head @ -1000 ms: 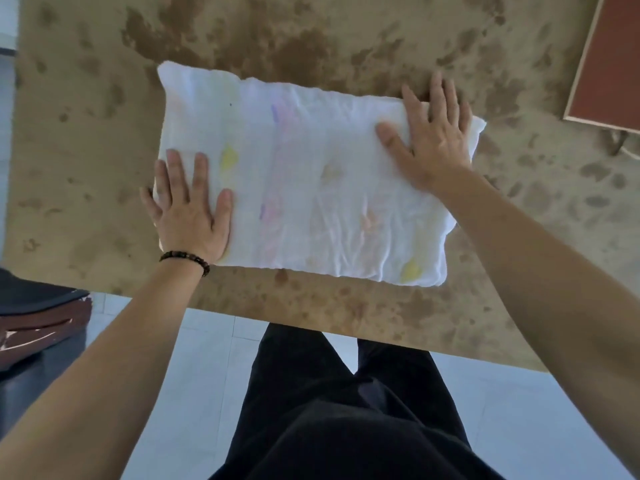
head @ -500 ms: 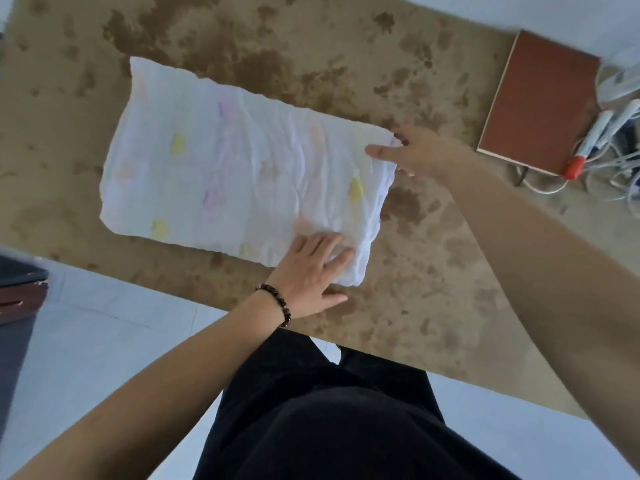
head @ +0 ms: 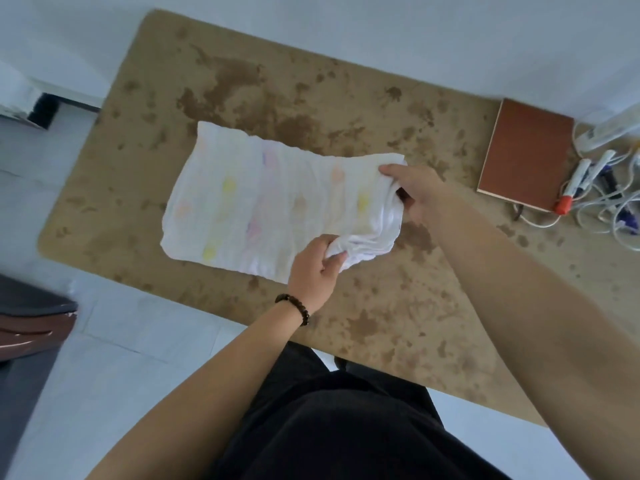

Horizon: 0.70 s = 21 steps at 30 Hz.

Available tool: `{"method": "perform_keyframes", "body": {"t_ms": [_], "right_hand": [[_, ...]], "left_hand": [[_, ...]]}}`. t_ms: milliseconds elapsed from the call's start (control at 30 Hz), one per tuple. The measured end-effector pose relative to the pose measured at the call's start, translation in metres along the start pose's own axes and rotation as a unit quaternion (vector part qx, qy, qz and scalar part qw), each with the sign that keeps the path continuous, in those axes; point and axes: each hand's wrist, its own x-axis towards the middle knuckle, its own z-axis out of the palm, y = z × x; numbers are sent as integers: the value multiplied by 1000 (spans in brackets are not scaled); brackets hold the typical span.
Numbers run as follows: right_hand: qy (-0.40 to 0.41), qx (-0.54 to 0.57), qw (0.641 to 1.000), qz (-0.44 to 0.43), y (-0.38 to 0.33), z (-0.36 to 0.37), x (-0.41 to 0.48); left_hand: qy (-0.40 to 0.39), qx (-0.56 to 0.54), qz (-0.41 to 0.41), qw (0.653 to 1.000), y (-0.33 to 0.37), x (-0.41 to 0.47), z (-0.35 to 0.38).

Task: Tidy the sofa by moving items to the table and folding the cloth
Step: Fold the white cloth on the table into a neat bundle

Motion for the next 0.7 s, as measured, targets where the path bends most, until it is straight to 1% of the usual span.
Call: {"method": "perform_keyframes", "body": {"t_ms": [33, 67, 100, 133, 167, 233, 367, 467, 533, 567, 633, 667, 700], "right_hand": [[0, 10, 1000, -2, -11, 11, -4], [-2, 18, 1000, -9, -21, 23, -7], [-6, 27, 1000, -15, -31, 38, -10], [-8, 31, 999, -21, -41, 56, -13], [-9, 27, 999, -26, -50, 76, -16], [-13, -2, 999, -39, -63, 118, -21], [-22, -61, 995, -75, -79, 205, -19], [-34, -112, 987, -107, -78, 270, -7], [-53, -151, 980, -121, -67, 307, 4], [-75, -173, 975, -120, -58, 322, 10], [-135, -209, 965, -86, -39, 342, 16], [-147, -217, 962, -75, -31, 345, 18], [-139, -212, 963, -85, -25, 345, 20]], "left_hand": [[43, -83, -62, 994, 3, -2, -16], [74, -179, -122, 973, 3, -4, -33], [88, -280, -167, 941, 0, -5, -52], [86, -361, -192, 908, -6, -7, -70], [80, -415, -201, 884, -12, -9, -88], [77, -486, -208, 845, -27, -11, -118], [82, -586, -233, 772, -60, -9, -161], [105, -624, -270, 726, -89, -6, -180], [123, -633, -323, 693, -110, -1, -187], [128, -626, -360, 680, -120, 2, -188], [136, -603, -437, 654, -139, 6, -192], [134, -593, -460, 647, -149, 7, -194], [124, -582, -470, 652, -155, 8, -197]]}}
